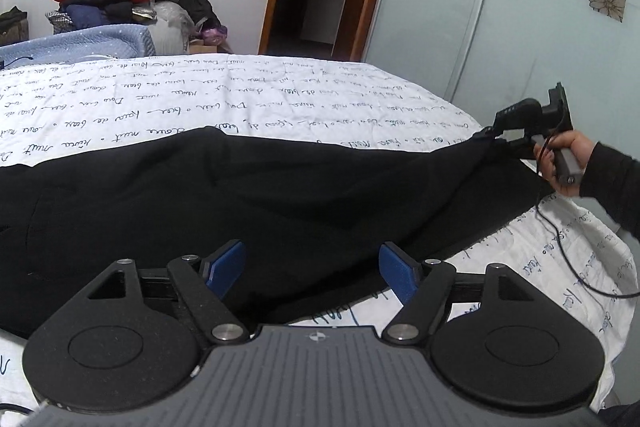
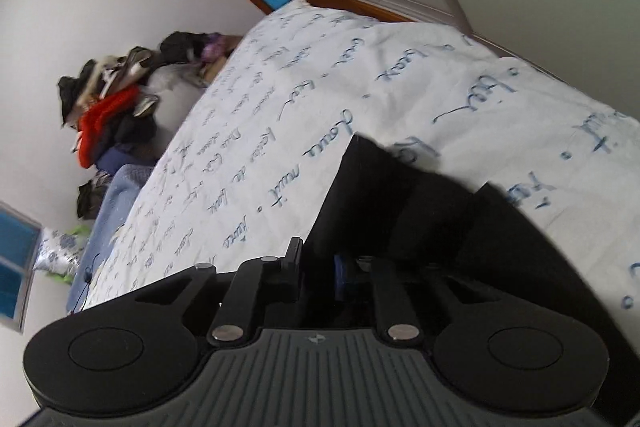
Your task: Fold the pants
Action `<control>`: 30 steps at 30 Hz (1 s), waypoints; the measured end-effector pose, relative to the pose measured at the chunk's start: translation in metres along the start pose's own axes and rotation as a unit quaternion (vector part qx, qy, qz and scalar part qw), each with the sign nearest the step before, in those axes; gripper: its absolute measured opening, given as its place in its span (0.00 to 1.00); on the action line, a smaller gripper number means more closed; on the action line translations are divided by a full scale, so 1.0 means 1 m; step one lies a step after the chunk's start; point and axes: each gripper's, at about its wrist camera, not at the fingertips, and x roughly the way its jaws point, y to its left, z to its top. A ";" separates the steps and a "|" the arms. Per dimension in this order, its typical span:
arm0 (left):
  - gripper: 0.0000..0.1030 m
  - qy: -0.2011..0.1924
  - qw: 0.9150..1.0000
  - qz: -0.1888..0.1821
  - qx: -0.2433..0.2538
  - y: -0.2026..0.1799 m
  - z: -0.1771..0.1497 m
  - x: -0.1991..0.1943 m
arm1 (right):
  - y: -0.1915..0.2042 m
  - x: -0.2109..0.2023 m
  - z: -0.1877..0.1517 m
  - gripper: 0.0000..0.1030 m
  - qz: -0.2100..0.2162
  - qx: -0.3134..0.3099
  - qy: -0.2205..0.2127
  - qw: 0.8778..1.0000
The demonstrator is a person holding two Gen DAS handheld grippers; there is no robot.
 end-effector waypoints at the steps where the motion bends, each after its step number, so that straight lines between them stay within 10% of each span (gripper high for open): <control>1: 0.75 0.000 1.000 -0.001 -0.001 -0.002 0.001 0.001 | -0.001 0.000 -0.002 0.08 0.000 -0.003 -0.005 1.000; 8: 0.79 -0.012 0.999 -0.032 0.000 -0.016 0.018 0.015 | 0.009 -0.025 0.000 0.04 0.057 -0.013 -0.045 0.997; 12: 0.80 -0.027 0.998 -0.055 0.001 -0.030 0.025 0.023 | 0.003 -0.017 0.001 0.05 0.021 -0.019 -0.016 0.999; 19: 0.80 -0.056 0.992 -0.057 0.098 -0.076 0.039 0.031 | -0.036 0.001 -0.003 0.06 0.059 0.084 0.000 0.995; 24: 0.79 -0.110 0.965 0.006 0.239 -0.126 0.030 0.052 | -0.020 -0.008 -0.006 0.04 0.080 0.040 -0.046 0.995; 30: 0.79 -0.104 0.929 -0.018 0.355 -0.179 0.014 0.092 | -0.007 -0.036 0.003 0.04 0.155 0.045 -0.062 0.985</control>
